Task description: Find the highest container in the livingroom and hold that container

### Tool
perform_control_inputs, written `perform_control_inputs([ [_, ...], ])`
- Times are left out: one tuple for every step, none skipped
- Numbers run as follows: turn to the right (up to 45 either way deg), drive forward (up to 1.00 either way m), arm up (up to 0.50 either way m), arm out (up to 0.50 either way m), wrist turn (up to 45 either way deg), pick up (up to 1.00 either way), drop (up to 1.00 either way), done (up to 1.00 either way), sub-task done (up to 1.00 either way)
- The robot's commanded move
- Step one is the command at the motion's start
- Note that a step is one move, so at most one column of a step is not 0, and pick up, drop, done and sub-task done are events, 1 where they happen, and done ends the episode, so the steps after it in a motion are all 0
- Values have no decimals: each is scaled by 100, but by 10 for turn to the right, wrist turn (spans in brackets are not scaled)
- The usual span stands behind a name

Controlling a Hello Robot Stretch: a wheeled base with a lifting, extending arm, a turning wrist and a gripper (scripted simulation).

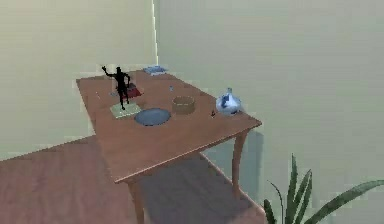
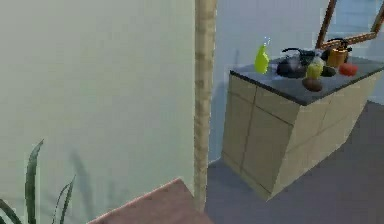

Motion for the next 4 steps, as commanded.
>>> perform_control_inputs([
  [0,45,0,0,0,0,0,0,0],
  [210,0,0,0,0,0,0,0,0],
  [30,0,0,0,0,0,0,0,0],
  [0,15,0,0,0,0,0,0,0],
])
